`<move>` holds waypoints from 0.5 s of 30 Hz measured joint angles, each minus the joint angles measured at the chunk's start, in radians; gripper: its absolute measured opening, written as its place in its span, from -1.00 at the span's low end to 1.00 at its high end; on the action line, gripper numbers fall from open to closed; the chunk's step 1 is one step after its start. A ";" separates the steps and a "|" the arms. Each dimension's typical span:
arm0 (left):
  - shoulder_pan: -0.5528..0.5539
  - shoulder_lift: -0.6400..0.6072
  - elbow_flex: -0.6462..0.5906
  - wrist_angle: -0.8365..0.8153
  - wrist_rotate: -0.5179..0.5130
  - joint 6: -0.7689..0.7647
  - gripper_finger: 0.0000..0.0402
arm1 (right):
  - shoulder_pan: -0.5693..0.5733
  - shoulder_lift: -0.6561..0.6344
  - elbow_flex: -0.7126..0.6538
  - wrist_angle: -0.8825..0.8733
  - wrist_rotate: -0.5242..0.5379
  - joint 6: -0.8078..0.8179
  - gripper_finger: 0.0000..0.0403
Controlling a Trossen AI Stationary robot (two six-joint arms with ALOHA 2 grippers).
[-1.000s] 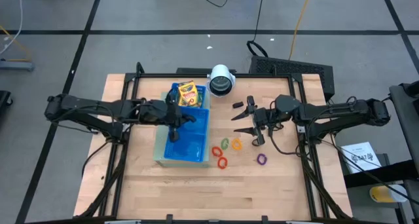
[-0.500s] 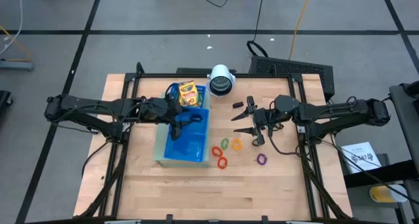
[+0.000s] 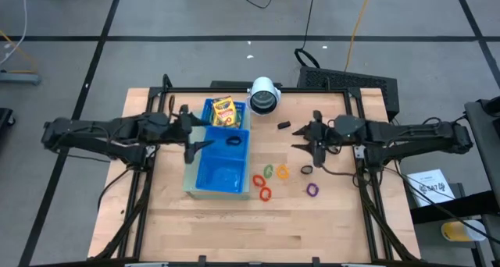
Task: Pick & Place Office Desk Supplies
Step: Put the black rubber band into the middle blue bin on the shelf
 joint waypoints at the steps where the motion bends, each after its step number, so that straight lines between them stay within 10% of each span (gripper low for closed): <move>1: 0.003 -0.025 -0.041 0.036 0.000 0.000 0.44 | 0.000 0.004 -0.013 0.008 0.040 0.001 -0.10; 8: 0.039 -0.115 -0.214 0.288 0.000 -0.043 0.37 | -0.115 0.159 -0.052 0.017 0.124 -0.032 -0.10; 15: 0.051 -0.109 -0.230 0.331 -0.001 -0.043 0.36 | -0.346 0.413 -0.053 0.092 -0.024 -0.098 -0.10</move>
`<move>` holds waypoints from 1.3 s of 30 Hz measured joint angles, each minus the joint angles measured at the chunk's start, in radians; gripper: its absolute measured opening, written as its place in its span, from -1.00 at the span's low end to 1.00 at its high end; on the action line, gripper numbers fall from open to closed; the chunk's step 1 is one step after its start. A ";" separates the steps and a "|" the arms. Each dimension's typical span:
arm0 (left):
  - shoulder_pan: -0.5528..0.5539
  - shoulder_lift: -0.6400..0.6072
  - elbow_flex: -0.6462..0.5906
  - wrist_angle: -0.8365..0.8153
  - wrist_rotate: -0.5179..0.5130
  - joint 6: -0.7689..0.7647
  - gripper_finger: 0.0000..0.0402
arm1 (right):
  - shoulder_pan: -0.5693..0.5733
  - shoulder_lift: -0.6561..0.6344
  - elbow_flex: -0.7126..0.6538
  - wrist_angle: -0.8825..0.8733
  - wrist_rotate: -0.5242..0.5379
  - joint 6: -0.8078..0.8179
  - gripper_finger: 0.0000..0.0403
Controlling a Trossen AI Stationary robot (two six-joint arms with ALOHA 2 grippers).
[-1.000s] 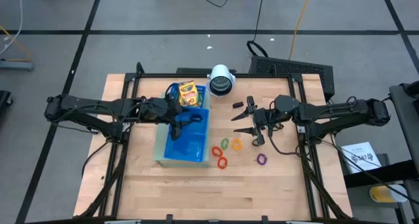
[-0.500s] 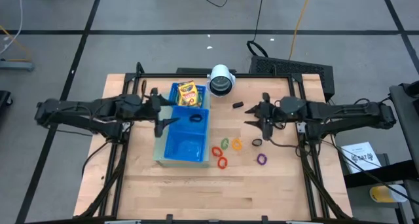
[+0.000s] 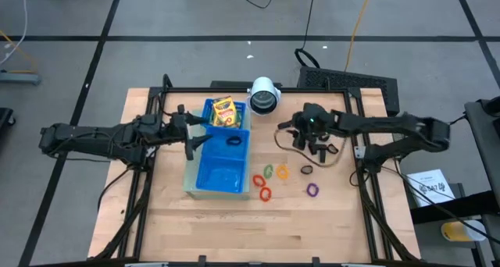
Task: Pick & Place Office Desk Supplies
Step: Put the black rubber band into the middle blue bin on the shelf
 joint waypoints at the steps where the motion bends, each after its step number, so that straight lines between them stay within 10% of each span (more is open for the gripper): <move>1: 0.000 0.002 -0.001 -0.005 0.000 0.002 0.36 | -0.028 0.038 0.000 0.016 -0.012 -0.013 -0.10; 16: 0.004 0.057 0.000 0.003 -0.007 0.013 0.36 | -0.223 0.397 0.002 0.271 -0.177 -0.061 -0.11; 27: 0.010 0.134 0.001 0.045 -0.007 0.021 0.36 | -0.205 0.386 0.003 0.245 -0.210 -0.111 -0.92; 39: 0.010 0.195 -0.001 0.167 0.001 -0.014 0.36 | -0.107 0.183 -0.001 0.217 -0.216 -0.099 -0.98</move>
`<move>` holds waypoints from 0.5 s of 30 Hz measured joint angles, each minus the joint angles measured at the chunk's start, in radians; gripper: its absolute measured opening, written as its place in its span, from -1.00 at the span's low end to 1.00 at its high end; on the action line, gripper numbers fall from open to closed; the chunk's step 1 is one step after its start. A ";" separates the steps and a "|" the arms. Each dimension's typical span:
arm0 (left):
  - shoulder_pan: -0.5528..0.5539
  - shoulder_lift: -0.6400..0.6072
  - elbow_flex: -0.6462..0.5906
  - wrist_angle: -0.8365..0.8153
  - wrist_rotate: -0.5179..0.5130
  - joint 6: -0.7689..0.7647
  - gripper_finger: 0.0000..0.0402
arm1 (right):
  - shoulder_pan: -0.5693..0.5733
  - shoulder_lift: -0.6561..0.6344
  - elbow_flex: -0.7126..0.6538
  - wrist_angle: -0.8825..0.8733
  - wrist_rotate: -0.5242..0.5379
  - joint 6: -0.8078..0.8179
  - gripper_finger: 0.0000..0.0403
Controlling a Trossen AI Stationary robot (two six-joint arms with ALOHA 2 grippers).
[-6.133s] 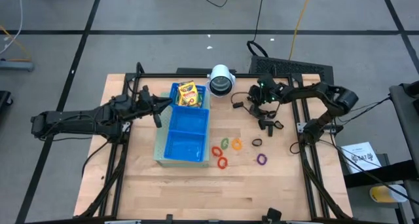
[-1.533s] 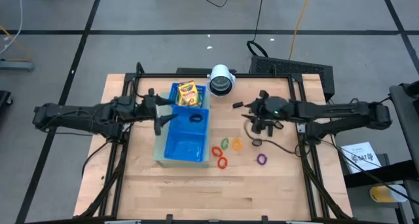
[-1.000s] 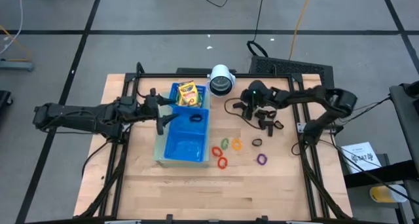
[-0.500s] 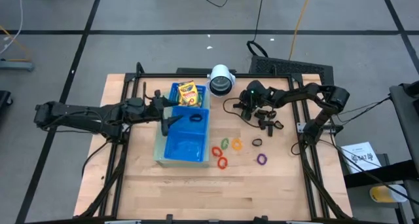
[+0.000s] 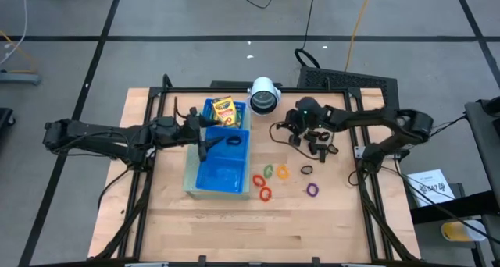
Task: Pick & Place Office Desk Supplies
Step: Put the black rubber band into the middle blue bin on the shelf
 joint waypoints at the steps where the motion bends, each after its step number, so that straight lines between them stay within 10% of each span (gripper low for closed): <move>1: 0.000 0.000 0.000 0.011 0.001 -0.005 0.36 | 0.015 -0.034 0.001 0.000 0.001 0.004 -0.99; 15: -0.002 0.057 0.002 0.231 0.062 -0.023 0.36 | 0.301 -0.349 0.001 0.126 0.002 0.084 -0.99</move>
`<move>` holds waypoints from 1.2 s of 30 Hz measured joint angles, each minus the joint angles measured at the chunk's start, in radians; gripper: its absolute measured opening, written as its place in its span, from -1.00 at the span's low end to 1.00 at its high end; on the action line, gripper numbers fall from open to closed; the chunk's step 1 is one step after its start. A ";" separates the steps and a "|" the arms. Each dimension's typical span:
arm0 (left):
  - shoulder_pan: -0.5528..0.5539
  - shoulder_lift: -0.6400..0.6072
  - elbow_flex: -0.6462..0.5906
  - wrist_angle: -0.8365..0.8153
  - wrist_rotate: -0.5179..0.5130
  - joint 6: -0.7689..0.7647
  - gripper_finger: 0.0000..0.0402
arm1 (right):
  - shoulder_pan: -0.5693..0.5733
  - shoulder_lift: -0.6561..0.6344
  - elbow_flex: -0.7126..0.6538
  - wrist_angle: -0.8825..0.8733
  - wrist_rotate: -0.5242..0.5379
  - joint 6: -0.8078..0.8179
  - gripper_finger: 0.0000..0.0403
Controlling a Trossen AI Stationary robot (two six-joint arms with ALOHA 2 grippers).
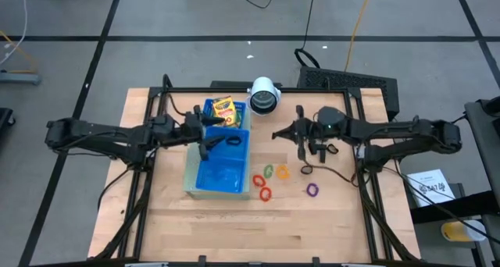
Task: Pick & Place Office Desk Supplies
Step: Put the black rubber band into the middle blue bin on the shelf
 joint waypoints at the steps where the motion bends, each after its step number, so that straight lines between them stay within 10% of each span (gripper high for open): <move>1: 0.000 0.018 -0.001 0.018 0.000 0.014 0.36 | 0.022 0.007 0.000 0.028 0.002 -0.007 -0.99; 20: -0.044 0.477 0.369 0.016 0.109 0.043 0.36 | 0.205 0.203 0.000 0.489 0.289 -0.223 -1.00; 36: -0.043 0.532 0.413 0.013 0.098 0.059 0.05 | 0.208 0.206 0.000 0.510 0.289 -0.230 -0.99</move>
